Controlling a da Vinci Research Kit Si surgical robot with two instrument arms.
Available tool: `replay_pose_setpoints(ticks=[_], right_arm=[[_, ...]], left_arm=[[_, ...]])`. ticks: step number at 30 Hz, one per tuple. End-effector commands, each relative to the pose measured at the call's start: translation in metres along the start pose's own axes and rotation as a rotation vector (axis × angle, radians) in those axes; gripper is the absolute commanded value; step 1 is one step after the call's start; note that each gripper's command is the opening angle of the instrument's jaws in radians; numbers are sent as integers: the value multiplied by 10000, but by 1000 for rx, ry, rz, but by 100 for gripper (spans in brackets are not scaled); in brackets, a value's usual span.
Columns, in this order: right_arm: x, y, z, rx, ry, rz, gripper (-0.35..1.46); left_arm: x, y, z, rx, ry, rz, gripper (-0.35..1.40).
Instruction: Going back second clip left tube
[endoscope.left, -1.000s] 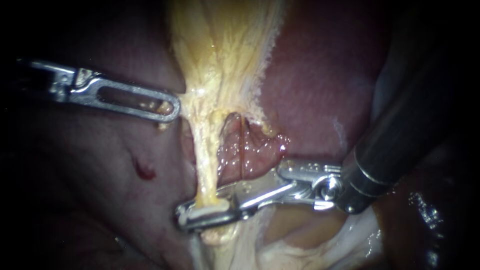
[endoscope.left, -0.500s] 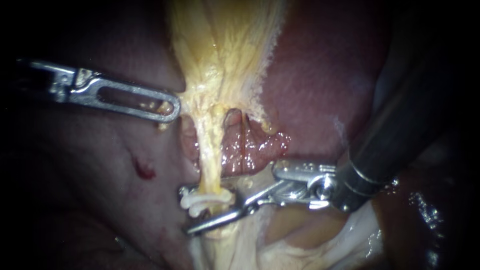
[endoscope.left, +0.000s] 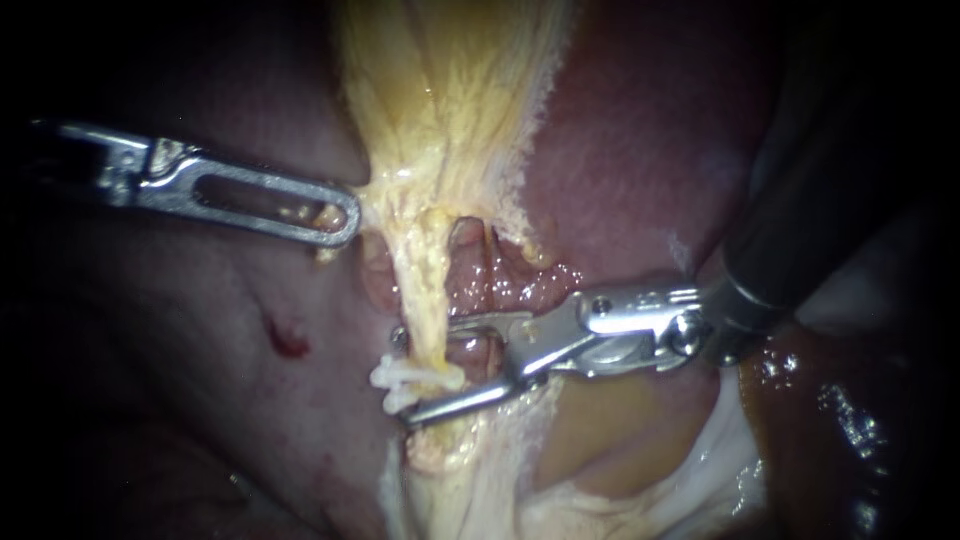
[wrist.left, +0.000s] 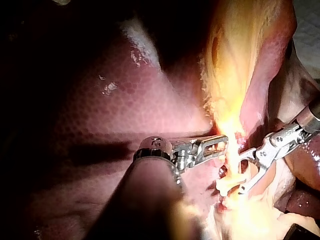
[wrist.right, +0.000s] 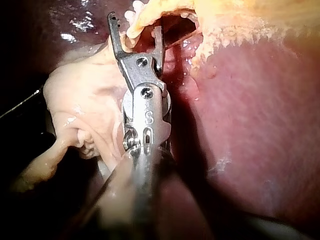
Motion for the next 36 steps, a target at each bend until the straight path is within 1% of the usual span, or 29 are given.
replay_pose_setpoints(ticks=[1, 6, 10, 14, 17, 20, 24, 31, 36], right_arm=[[4, -2, -7, -8, -1, -14, 50], [16, -11, -36, -34, -6, -65, 50], [28, -20, -64, -50, -11, -89, 50], [44, -31, -93, -67, -16, -111, 50], [54, -36, -112, -83, -22, -126, 50], [60, -37, -127, -102, -28, -131, 50], [62, -37, -138, -117, -34, -138, 50], [61, -37, -140, -121, -36, -146, 50], [60, -37, -141, -120, -36, -146, 50]], left_arm=[[0, 0, 0, 0, 0, 0, -35], [0, 0, 0, 0, 0, 0, -35], [0, 0, 0, 0, 0, 0, -35], [0, 0, 0, 0, 0, 0, -35], [0, 0, 0, 0, 0, 0, -35], [0, 0, 1, 0, 0, 0, -35], [0, 0, 1, 0, 0, 0, -35], [0, 0, 2, -1, -1, 0, -35], [5, -1, 13, 4, -3, 2, -35]])
